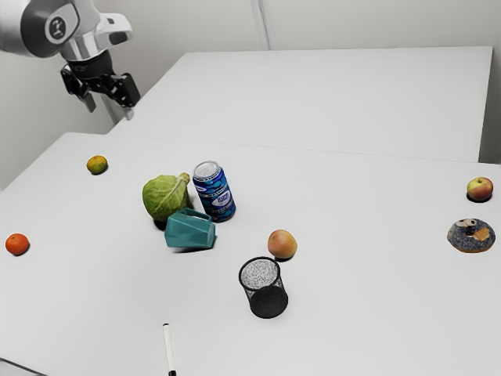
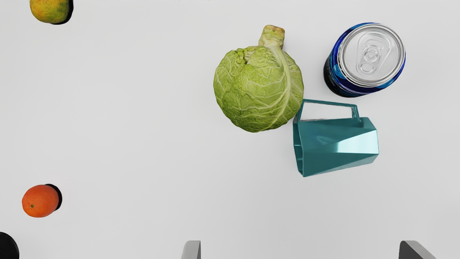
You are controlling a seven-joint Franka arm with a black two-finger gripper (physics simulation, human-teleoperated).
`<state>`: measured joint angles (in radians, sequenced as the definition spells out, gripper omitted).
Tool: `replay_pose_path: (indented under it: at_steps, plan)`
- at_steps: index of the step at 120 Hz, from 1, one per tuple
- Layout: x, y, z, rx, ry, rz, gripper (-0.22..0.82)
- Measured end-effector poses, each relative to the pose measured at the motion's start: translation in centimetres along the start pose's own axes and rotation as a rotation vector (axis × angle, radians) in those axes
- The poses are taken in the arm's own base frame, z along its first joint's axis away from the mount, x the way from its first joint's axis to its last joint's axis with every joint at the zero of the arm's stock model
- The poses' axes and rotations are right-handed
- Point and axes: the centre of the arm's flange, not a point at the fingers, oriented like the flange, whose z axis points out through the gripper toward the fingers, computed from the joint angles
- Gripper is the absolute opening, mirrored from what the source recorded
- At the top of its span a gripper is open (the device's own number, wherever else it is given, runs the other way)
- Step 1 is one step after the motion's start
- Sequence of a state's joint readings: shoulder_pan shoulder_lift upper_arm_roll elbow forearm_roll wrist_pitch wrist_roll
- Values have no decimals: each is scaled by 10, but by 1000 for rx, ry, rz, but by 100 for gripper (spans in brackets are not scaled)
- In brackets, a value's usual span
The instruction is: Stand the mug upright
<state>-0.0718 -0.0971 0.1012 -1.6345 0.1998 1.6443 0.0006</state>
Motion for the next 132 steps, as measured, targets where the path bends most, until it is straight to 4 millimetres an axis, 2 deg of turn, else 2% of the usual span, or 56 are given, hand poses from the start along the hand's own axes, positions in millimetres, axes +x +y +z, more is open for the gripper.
replay_pose_path:
  at_steps: [27,36,56,74,85,91,102,108,123,132]
  plan:
    - [5,-2,9,-7,3,4,60]
    - [5,-5,24,-50,-23,-14,60]
    - [0,-36,86,-254,-134,-140,60]
    - [-14,-61,161,-394,-269,-253,60]
    - [-19,-74,200,-455,-337,-309,60]
    - [-17,-70,218,-485,-370,-317,60]
    - [-9,-41,242,-538,-421,-290,60]
    - [-6,-33,255,-570,-443,-292,60]
    - [-5,-45,289,-630,-478,-340,60]
    - [-3,-45,305,-656,-493,-346,60]
